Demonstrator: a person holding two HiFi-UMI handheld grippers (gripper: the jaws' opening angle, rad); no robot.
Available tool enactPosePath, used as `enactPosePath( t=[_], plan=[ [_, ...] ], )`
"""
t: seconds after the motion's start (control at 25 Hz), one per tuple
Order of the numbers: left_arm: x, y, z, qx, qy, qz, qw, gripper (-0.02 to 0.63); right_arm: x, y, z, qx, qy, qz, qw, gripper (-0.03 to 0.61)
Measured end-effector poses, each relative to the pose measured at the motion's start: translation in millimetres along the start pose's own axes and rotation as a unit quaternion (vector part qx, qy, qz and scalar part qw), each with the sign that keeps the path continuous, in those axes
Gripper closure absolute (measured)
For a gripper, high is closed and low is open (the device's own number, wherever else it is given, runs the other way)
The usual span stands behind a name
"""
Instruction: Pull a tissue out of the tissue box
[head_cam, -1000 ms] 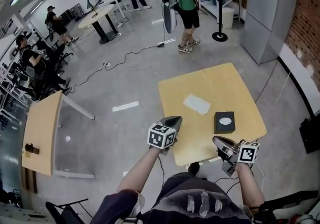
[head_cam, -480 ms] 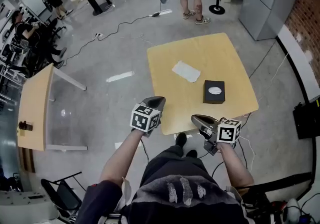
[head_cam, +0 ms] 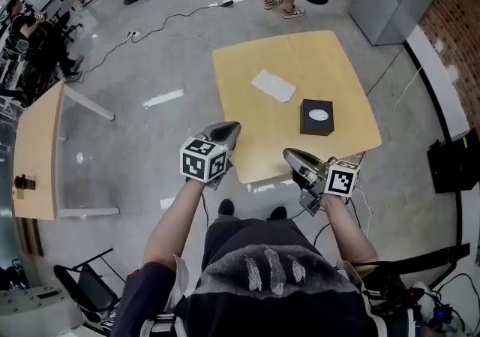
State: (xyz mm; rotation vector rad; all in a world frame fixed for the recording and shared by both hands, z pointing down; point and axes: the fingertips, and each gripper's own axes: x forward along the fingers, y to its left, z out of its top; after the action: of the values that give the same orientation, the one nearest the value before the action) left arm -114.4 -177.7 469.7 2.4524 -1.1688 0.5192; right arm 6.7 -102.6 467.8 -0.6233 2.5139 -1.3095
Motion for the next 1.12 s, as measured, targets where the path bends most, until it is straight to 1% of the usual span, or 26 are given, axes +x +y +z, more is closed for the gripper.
enactPosePath(
  t=[0.2,0.28,0.4,0.48,0.6,0.68,0.76,0.84,0.92,1.0,1.12],
  plan=[
    [-18,25,5,0.012,-0.038,-0.029,0.9988,0.612,30,7,-12,-0.009,-0.015,-0.015,1.0,0.578],
    [-24,36,9,0.017,-0.048,-0.05,0.9974,0.612,46,13,-14,-0.008,-0.03,-0.021,0.999,0.578],
    [-33,52,10,0.019,-0.06,-0.09,0.994,0.612,67,17,-21,0.005,-0.058,-0.043,0.997,0.578],
    [-44,69,8,0.021,-0.066,-0.106,0.9919,0.612,87,19,-30,0.011,-0.067,-0.057,0.996,0.578],
    [-64,104,6,0.016,-0.076,-0.124,0.9893,0.612,128,25,-46,-0.008,-0.061,-0.068,0.996,0.578],
    [-73,126,4,-0.002,-0.082,-0.139,0.987,0.612,157,35,-55,-0.031,-0.056,-0.064,0.996,0.578],
    [-80,140,1,-0.017,-0.088,-0.157,0.9836,0.612,179,46,-63,-0.05,-0.054,-0.061,0.995,0.578],
    [-84,148,-1,-0.014,-0.088,-0.173,0.9809,0.612,197,53,-70,-0.062,-0.052,-0.067,0.994,0.578],
    [-89,157,-5,0.0,-0.081,-0.184,0.9796,0.612,213,60,-76,-0.06,-0.053,-0.073,0.994,0.578],
    [-90,164,-7,0.008,-0.078,-0.192,0.9783,0.612,223,64,-84,-0.048,-0.054,-0.074,0.995,0.578],
    [-81,163,-6,-0.005,-0.081,-0.209,0.9745,0.612,221,61,-93,-0.035,-0.057,-0.093,0.993,0.578]
  ],
)
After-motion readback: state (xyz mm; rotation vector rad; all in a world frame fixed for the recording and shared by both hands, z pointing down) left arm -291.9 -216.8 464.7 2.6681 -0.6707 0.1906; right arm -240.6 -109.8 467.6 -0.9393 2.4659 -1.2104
